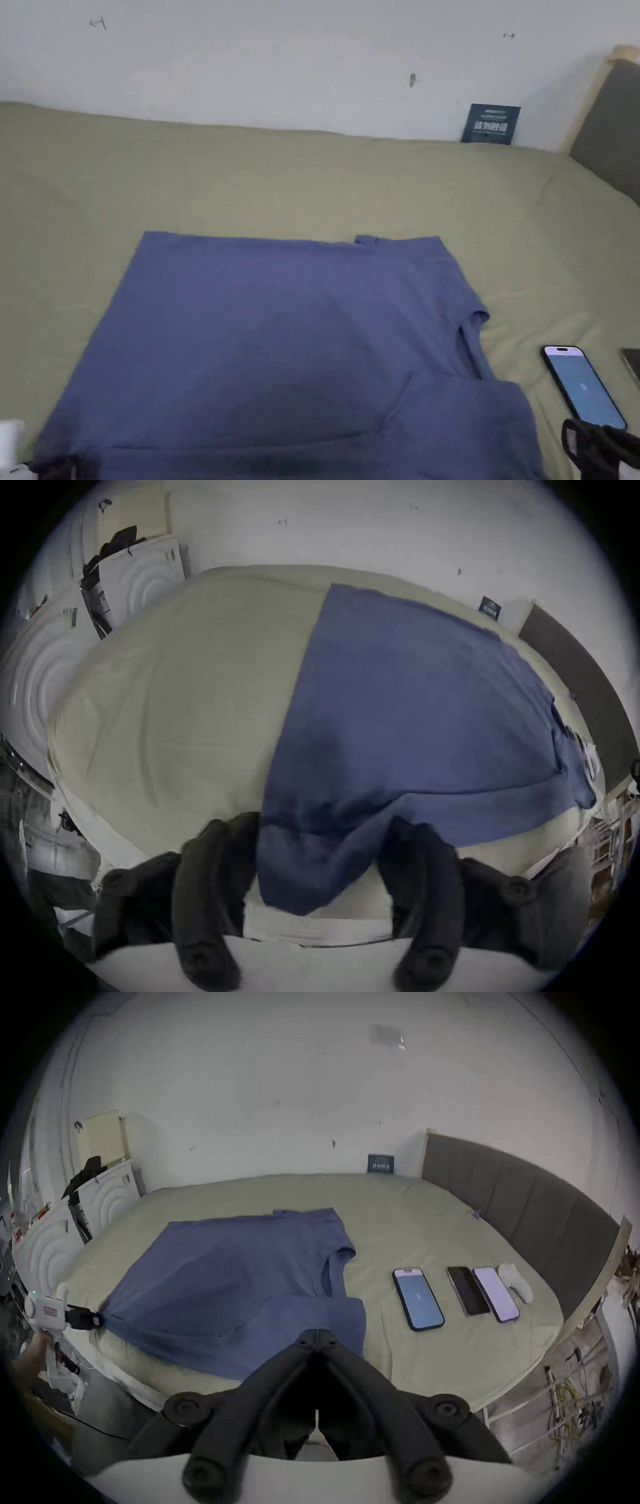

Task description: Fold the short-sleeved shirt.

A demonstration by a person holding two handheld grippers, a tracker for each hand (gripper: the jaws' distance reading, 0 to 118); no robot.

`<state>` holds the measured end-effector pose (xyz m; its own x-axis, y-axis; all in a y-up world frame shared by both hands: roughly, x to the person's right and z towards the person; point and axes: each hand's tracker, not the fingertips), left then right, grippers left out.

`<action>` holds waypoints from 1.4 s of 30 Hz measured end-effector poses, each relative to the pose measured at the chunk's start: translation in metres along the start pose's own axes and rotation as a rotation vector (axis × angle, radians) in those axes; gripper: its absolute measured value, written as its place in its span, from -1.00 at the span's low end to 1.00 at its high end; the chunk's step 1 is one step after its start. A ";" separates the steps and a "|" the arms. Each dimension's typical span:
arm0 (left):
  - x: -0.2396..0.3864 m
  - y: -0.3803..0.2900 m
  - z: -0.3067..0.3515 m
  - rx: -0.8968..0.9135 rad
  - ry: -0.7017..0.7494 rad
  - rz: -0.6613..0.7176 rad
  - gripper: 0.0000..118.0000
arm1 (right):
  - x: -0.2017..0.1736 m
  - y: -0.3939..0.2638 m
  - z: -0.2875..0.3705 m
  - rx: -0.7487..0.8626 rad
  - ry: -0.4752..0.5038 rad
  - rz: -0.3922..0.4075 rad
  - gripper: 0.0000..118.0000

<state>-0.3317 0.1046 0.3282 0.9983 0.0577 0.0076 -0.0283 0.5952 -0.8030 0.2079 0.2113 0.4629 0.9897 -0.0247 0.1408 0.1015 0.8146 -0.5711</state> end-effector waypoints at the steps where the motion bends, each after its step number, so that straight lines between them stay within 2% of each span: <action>1: -0.001 0.004 0.002 0.014 -0.075 0.021 -0.93 | 0.004 0.000 -0.008 -0.038 -0.003 -0.012 -1.00; 3: 0.011 0.009 0.013 0.025 -0.054 0.012 -0.93 | 0.012 0.001 -0.026 -0.109 -0.003 -0.039 -1.00; 4: 0.014 0.012 0.014 0.023 -0.047 -0.006 -0.93 | 0.016 0.001 -0.038 -0.164 0.004 -0.052 -0.93; 5: 0.017 0.013 0.014 0.023 -0.041 -0.022 -0.93 | 0.020 0.000 -0.052 -0.224 0.028 -0.062 -0.67; 6: 0.018 0.014 0.014 0.027 -0.039 -0.025 -0.93 | 0.024 -0.002 -0.064 -0.290 0.051 -0.058 -0.23; 7: 0.019 0.014 0.014 0.027 -0.042 -0.024 -0.93 | 0.026 -0.007 -0.077 -0.349 0.066 -0.050 0.38; 8: 0.021 0.015 0.015 0.023 -0.044 -0.020 -0.93 | 0.028 -0.013 -0.091 -0.396 0.081 -0.025 0.54; 10: 0.019 0.014 0.014 0.019 -0.045 -0.015 -0.93 | 0.029 -0.021 -0.109 -0.427 0.062 0.033 0.43; 13: 0.018 0.013 0.014 0.015 -0.050 0.000 -0.93 | 0.028 -0.033 -0.129 -0.479 0.043 0.090 0.40; 14: 0.016 0.012 0.012 0.014 -0.053 0.007 -0.93 | 0.029 -0.037 -0.135 -0.503 0.052 0.097 0.15; 15: 0.015 0.011 0.012 0.011 -0.056 0.011 -0.93 | 0.030 -0.039 -0.138 -0.524 0.049 0.092 -0.33; 16: 0.015 0.011 0.011 0.006 -0.058 0.011 -0.93 | 0.031 -0.039 -0.137 -0.543 0.045 0.083 -0.90; 18: 0.015 0.010 0.012 -0.001 -0.059 0.002 -0.93 | 0.032 -0.038 -0.126 -0.475 0.105 0.035 -0.91; 19: 0.015 0.009 0.014 0.002 -0.058 -0.007 -0.93 | 0.028 -0.036 -0.116 -0.407 0.083 0.050 -0.91; 20: 0.017 0.009 0.017 0.007 -0.055 -0.019 -0.93 | 0.022 -0.032 -0.111 -0.393 0.039 0.119 -0.91; 22: 0.017 0.012 0.020 0.010 -0.058 -0.032 -0.93 | 0.015 -0.027 -0.105 -0.368 0.021 0.178 -0.91; 28: 0.016 0.044 0.031 0.033 -0.074 -0.049 -0.93 | 0.015 0.023 -0.101 -0.341 0.052 0.134 -0.91; 31: 0.016 0.076 0.025 0.014 -0.081 -0.085 -0.93 | 0.018 0.055 -0.119 -0.343 0.056 0.147 -0.91; 36: 0.015 0.133 0.001 -0.016 -0.104 -0.065 -0.93 | 0.017 0.099 -0.166 -0.360 0.079 0.160 -0.91; 42: 0.022 0.179 -0.053 -0.124 -0.081 -0.072 -0.93 | 0.009 0.120 -0.232 -0.464 0.064 0.138 -0.91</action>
<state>-0.3121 0.1703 0.1532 0.9899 0.0862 0.1121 0.0548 0.4971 -0.8660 0.2519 0.1742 0.2086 0.9998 0.0176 -0.0034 -0.0112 0.4686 -0.8833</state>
